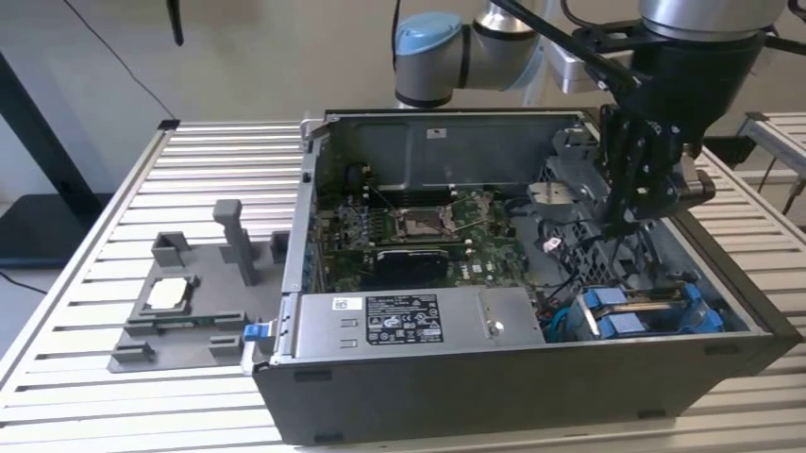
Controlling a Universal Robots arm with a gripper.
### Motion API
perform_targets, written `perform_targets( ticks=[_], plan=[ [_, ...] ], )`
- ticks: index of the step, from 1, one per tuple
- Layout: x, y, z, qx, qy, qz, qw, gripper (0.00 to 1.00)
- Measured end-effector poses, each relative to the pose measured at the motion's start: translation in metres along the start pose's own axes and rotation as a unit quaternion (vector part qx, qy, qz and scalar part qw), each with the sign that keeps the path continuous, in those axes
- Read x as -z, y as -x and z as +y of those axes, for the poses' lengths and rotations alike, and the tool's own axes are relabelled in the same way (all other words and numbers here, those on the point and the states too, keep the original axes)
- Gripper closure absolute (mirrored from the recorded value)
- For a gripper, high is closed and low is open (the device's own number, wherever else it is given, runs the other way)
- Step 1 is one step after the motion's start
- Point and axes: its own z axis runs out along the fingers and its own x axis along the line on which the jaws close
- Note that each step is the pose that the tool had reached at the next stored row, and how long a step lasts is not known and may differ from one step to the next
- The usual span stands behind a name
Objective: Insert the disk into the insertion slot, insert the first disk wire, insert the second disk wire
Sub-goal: 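Insert the second disk wire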
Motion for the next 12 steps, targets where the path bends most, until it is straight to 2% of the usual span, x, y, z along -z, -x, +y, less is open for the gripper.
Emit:
perform_targets(
  ticks=[5,9,12],
  plan=[
    [-0.002,0.0,0.0044,0.021,-0.0001,-0.0019,0.99978,0.74],
    [-0.0036,-0.0001,0.0054,0.031,-0.0002,-0.0028,0.99951,0.74],
    [-0.0037,-0.0001,0.0055,0.033,-0.0002,-0.0024,0.99947,0.74]
  ],
)
